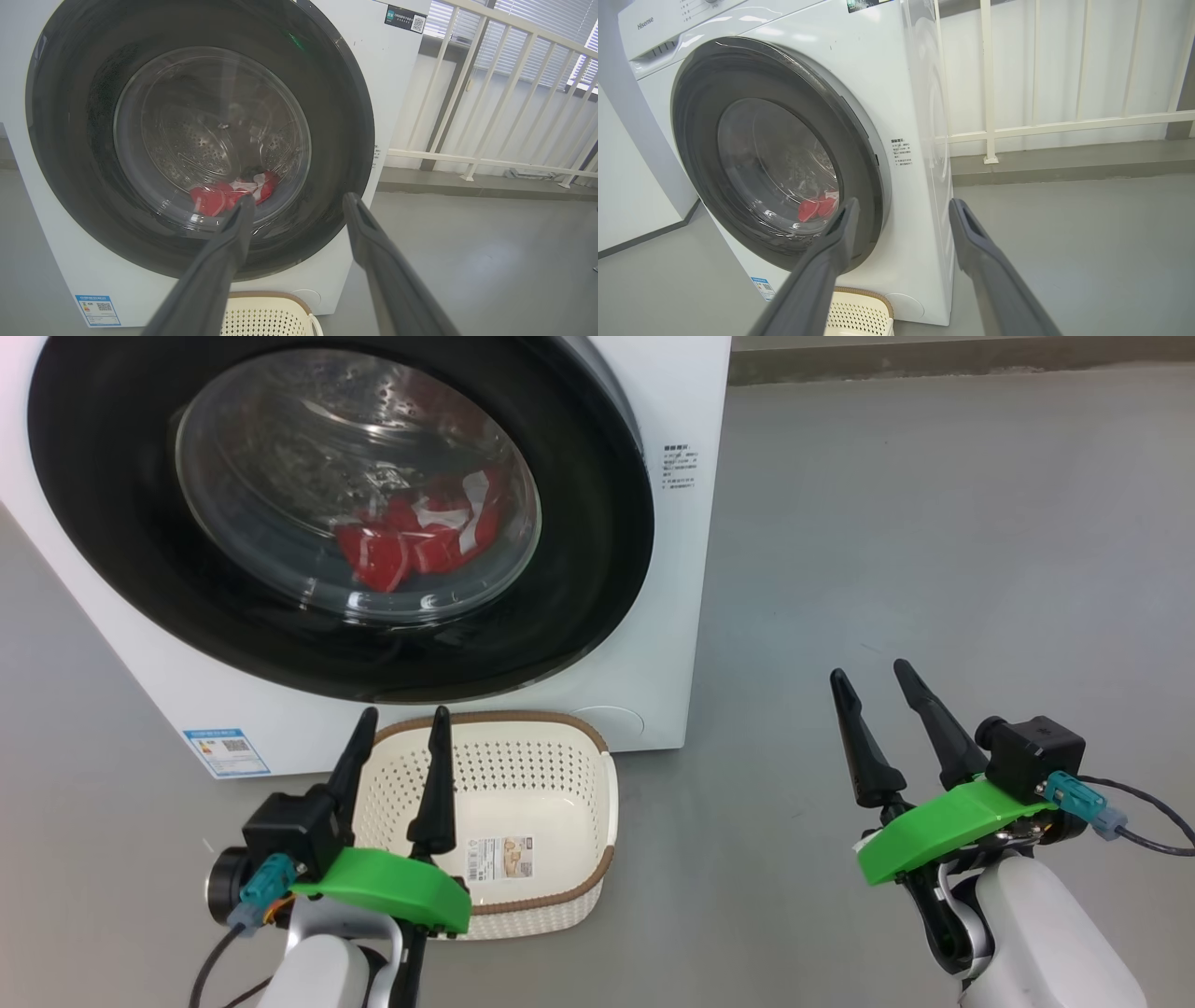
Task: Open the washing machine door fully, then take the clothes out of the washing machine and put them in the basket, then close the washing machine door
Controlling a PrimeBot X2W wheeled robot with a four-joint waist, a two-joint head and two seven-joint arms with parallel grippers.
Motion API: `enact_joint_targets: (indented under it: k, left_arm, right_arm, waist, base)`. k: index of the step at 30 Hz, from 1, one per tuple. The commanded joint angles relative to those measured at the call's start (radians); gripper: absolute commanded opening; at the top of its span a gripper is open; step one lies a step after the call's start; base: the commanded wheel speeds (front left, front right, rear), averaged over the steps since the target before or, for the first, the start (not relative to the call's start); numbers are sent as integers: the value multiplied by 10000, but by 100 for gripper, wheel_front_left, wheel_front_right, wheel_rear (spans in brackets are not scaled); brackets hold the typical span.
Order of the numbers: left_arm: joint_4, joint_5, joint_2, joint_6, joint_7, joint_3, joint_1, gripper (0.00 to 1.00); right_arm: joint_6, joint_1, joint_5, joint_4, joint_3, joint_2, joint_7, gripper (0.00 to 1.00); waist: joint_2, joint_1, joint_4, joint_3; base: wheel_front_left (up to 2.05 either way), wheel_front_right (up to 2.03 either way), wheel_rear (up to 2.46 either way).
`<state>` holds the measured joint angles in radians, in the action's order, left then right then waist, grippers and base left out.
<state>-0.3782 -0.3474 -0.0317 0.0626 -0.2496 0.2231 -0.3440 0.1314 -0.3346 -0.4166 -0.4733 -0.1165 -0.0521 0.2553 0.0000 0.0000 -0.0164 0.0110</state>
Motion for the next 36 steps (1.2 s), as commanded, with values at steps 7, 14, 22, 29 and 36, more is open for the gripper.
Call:
enact_joint_targets:
  k: [7,14,22,29,36]
  left_arm:
    - [227,130,-185,114,-122,-348,-380,100]
    - [309,185,-185,89,-122,-360,-425,100]
    - [518,209,-185,117,-122,-286,-544,100]
    - [897,266,-185,183,-122,-145,-671,100]
    - [1204,235,-185,194,-122,-56,-811,100]
  right_arm:
    - [-7,-494,144,136,-163,18,65,100]
    - [-7,-589,186,217,-55,18,65,100]
    - [-7,-801,262,309,108,18,65,100]
    - [-7,-1072,412,469,311,18,65,100]
    - [-7,-1583,448,471,414,18,65,0]
  waist:
    - [0,0,1,80]
    - [0,0,26,279]
    - [0,0,127,660]
    - [0,0,262,1136]
    - [0,0,378,1652]
  base:
    - [0,0,0]
    - [0,0,0]
    - [0,0,0]
    - [0,0,0]
    - [0,0,0]
